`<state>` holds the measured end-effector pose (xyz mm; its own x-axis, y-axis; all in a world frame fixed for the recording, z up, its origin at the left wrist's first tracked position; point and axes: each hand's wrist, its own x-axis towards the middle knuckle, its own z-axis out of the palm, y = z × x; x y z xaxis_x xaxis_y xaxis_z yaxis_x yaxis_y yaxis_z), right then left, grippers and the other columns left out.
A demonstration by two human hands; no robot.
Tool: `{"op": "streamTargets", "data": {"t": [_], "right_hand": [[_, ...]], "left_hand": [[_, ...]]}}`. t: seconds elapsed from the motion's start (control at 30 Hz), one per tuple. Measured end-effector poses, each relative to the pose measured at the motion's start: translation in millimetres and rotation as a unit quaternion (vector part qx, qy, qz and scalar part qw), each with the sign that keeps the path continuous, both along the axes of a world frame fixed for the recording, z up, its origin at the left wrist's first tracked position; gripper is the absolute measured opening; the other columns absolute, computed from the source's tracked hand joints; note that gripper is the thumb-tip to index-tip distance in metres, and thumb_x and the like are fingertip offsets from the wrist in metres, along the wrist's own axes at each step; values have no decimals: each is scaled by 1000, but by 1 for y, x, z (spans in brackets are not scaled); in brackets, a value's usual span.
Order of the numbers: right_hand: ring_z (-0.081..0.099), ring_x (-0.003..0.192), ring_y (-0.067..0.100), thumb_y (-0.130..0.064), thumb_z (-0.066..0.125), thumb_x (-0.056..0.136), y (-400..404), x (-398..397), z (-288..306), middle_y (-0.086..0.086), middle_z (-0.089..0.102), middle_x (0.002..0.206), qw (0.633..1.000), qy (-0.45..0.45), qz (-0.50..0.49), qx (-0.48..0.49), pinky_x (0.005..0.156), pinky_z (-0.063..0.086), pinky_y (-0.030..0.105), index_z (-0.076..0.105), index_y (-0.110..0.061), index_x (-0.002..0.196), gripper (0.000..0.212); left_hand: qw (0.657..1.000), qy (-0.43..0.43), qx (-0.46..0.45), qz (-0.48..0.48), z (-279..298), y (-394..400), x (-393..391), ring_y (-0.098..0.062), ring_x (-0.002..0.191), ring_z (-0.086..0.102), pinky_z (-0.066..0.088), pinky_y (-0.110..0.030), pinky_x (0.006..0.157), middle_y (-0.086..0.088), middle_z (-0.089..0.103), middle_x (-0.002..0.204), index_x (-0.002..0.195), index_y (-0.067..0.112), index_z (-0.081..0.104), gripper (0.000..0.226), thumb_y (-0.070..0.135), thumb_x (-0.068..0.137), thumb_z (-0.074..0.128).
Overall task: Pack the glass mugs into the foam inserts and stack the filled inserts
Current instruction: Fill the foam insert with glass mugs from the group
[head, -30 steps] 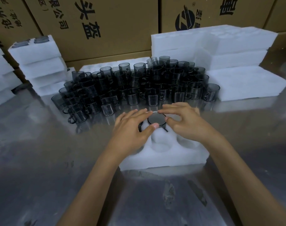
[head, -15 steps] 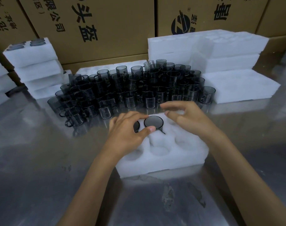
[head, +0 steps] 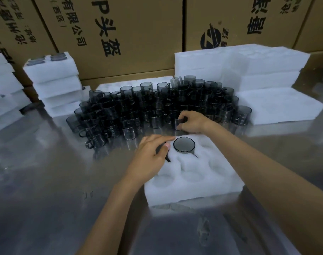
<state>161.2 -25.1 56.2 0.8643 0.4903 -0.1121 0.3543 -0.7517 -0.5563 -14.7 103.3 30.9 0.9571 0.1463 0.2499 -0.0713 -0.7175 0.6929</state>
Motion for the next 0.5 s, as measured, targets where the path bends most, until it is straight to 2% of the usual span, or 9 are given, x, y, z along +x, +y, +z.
{"op": "streamTargets", "data": {"t": [0.1, 0.2, 0.33, 0.43, 0.5], "right_hand": [[56, 89, 20, -45, 75, 85, 0, 0, -8, -1, 60, 93, 999, -34, -19, 3, 73, 44, 32, 54, -18, 93, 36], [58, 81, 20, -47, 82, 76, -3, -9, -6, -1, 63, 82, 996, -80, -30, 35, 60, 38, 30, 54, -17, 82, 42], [60, 73, 19, -32, 80, 79, -11, -32, 8, -1, 64, 77, 973, -189, 10, 131, 64, 43, 32, 54, -15, 88, 32], [56, 68, 19, -19, 74, 81, -22, -55, 26, -4, 63, 85, 957, -210, 75, 185, 67, 49, 38, 51, -23, 95, 27], [56, 70, 21, -12, 69, 81, -30, -71, 34, -9, 62, 91, 949, -209, 116, 207, 68, 48, 40, 50, -29, 97, 30]], "left_hand": [[1000, -1, 6, 3, 0, 0, 0, -5, 121, 41, 34, -39, 111, 17, 57, 123, 129, 32, 64, 30, 28, 103, 48], [1000, -10, 5, 18, 2, -1, 1, -7, 128, 41, 34, -40, 113, 14, 51, 132, 131, 28, 62, 31, 27, 103, 50], [991, -85, -39, 92, 7, -7, 0, -7, 132, 43, 39, -36, 110, 13, 45, 142, 143, 30, 47, 40, 26, 103, 50], [981, -139, -69, 112, 12, -5, -2, -1, 130, 43, 43, -32, 106, 18, 44, 146, 148, 37, 39, 50, 23, 102, 51], [982, -151, -70, 85, 15, -5, -4, 2, 137, 36, 38, -29, 109, 22, 39, 151, 152, 44, 29, 61, 25, 100, 56]]}}
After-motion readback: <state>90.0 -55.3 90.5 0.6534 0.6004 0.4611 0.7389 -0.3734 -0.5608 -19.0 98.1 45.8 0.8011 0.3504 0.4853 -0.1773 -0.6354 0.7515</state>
